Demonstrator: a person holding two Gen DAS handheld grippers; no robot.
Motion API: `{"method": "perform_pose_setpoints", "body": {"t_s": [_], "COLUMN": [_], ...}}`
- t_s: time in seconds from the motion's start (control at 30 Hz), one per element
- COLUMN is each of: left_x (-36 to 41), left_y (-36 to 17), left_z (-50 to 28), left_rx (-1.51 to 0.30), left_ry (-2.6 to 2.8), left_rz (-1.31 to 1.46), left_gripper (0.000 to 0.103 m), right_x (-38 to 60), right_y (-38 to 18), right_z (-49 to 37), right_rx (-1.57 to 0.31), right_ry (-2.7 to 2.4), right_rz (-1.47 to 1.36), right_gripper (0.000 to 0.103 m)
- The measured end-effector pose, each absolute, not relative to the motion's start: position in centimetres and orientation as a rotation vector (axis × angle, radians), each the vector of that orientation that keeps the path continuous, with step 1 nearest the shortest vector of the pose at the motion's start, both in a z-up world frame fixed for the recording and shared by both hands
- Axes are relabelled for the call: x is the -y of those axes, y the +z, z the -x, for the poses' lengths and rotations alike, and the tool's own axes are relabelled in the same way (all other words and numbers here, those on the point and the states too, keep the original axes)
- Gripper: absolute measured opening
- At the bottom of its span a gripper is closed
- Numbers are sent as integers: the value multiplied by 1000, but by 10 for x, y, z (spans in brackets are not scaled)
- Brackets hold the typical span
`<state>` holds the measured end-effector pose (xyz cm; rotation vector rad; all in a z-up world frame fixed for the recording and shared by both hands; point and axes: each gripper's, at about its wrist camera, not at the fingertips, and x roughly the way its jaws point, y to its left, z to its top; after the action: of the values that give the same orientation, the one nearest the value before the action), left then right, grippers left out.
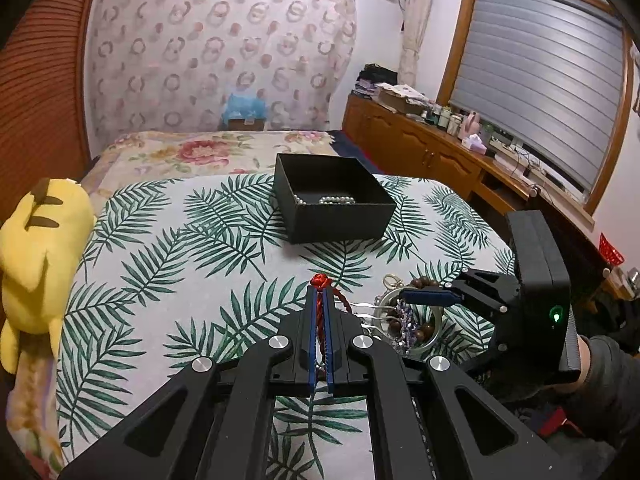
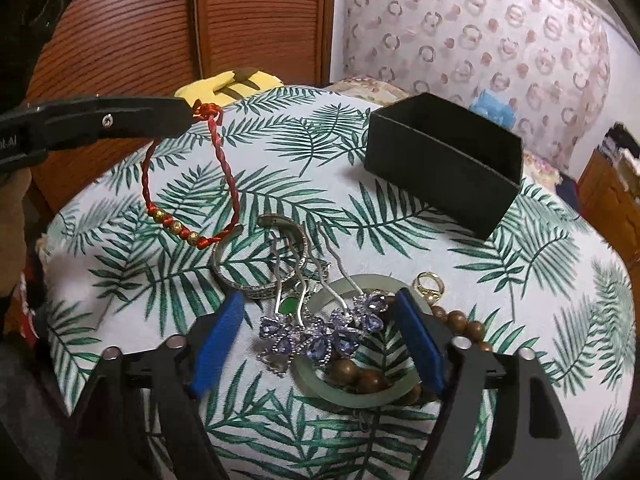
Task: Organize jewelry
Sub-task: 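Carry hair combs into the box with right tool while left tool holds red bracelet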
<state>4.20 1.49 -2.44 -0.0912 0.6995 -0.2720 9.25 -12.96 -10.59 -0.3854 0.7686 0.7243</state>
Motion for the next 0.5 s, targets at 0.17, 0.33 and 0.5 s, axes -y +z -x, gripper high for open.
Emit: {"method": "perform_pose_setpoints", "body": {"t_s": [0.17, 0.33, 0.5], "left_x": [-15, -8, 1], "left_y": [-25, -29, -23], "left_z": [-42, -45, -54], "left_rx": [-698, -698, -685], "left_ry": [-273, -277, -285], "left_rz": [93, 88, 80], "left_gripper": [2, 2, 2], "right_x": [139, 147, 149], "right_y": [-103, -93, -79], "right_z": [-93, -88, -89], "right_rx": [-775, -754, -726], "right_ry": [732, 742, 746], "right_rz": [355, 334, 319], "right_gripper": [64, 64, 64]}}
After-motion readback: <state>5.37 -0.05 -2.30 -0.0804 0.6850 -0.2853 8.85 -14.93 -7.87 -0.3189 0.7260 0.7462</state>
